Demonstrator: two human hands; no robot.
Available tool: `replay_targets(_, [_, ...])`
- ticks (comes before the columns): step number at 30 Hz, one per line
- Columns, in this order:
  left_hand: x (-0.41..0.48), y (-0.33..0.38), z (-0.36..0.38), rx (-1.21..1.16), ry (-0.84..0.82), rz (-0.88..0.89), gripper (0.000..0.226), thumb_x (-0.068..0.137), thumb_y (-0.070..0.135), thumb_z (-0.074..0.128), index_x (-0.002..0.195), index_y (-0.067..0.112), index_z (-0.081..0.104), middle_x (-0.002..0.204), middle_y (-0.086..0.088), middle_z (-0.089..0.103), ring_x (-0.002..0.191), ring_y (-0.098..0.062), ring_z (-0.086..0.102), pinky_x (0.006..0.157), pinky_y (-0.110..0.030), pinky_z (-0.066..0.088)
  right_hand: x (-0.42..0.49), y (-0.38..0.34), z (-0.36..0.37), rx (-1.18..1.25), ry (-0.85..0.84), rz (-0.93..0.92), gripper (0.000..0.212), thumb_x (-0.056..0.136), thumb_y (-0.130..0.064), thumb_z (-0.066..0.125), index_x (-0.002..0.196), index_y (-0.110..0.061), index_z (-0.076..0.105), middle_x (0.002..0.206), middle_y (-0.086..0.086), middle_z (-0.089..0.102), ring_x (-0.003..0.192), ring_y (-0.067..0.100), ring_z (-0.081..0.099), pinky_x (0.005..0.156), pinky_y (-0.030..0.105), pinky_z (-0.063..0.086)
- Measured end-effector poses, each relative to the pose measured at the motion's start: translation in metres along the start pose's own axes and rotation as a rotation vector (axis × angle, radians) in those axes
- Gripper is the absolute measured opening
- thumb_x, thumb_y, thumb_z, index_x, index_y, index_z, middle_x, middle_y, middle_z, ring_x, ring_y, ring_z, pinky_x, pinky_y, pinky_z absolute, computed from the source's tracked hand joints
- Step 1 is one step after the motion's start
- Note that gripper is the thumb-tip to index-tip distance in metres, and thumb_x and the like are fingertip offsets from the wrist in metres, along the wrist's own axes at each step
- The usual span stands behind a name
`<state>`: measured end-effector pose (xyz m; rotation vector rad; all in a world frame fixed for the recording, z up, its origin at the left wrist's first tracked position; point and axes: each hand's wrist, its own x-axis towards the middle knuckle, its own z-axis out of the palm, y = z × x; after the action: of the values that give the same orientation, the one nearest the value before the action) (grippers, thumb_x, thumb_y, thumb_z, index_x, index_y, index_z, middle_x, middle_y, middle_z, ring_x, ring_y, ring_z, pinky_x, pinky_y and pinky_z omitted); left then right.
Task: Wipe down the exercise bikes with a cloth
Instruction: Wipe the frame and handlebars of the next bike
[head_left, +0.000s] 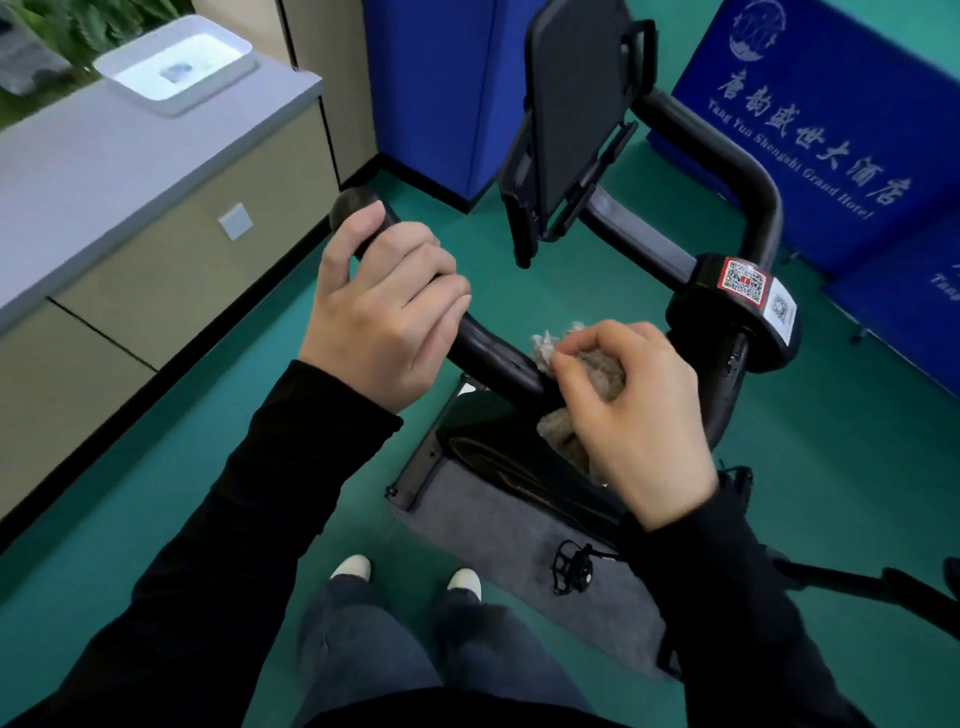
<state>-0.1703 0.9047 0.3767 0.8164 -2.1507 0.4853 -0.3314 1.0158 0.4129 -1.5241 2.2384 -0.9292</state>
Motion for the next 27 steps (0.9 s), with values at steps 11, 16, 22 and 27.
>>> replay_targets(11, [0.002, -0.009, 0.001, -0.091, -0.006, 0.088, 0.02, 0.092, 0.024, 0.053, 0.081, 0.016, 0.068, 0.087, 0.001, 0.067, 0.096, -0.022, 0.062, 0.104, -0.032, 0.022, -0.026, -0.032, 0.061, -0.099, 0.634, -0.018, 0.006, 0.084, -0.007, 0.064, 0.083, -0.002, 0.068, 0.083, 0.012, 0.056, 0.079, 0.027, 0.055, 0.071, 0.033, 0.047])
replay_targets(16, [0.002, -0.014, 0.001, -0.127, -0.016, 0.126, 0.02, 0.092, 0.025, 0.052, 0.083, 0.016, 0.067, 0.088, 0.002, 0.067, 0.098, -0.021, 0.061, 0.103, -0.031, 0.02, -0.034, -0.04, 0.082, -0.106, 0.714, -0.084, 0.006, 0.085, -0.004, 0.064, 0.085, 0.001, 0.068, 0.087, 0.014, 0.054, 0.081, 0.027, 0.054, 0.077, 0.027, 0.046])
replay_targets(22, [0.003, -0.016, -0.001, -0.158, -0.041, 0.142, 0.019, 0.092, 0.024, 0.052, 0.084, 0.016, 0.068, 0.089, 0.002, 0.067, 0.097, -0.022, 0.062, 0.104, -0.031, 0.018, -0.037, -0.039, 0.096, -0.028, 0.973, 0.136, 0.007, 0.084, -0.003, 0.066, 0.087, 0.002, 0.068, 0.092, 0.018, 0.054, 0.085, 0.026, 0.057, 0.084, 0.021, 0.047])
replay_targets(27, [0.001, -0.02, -0.003, -0.171, -0.086, 0.183, 0.021, 0.094, 0.023, 0.048, 0.091, 0.015, 0.068, 0.095, 0.0, 0.067, 0.104, -0.021, 0.056, 0.104, -0.032, 0.018, -0.033, -0.054, 0.125, -0.016, 0.988, 0.049, 0.006, 0.085, -0.002, 0.066, 0.087, 0.002, 0.07, 0.091, 0.015, 0.054, 0.082, 0.028, 0.057, 0.077, 0.032, 0.051])
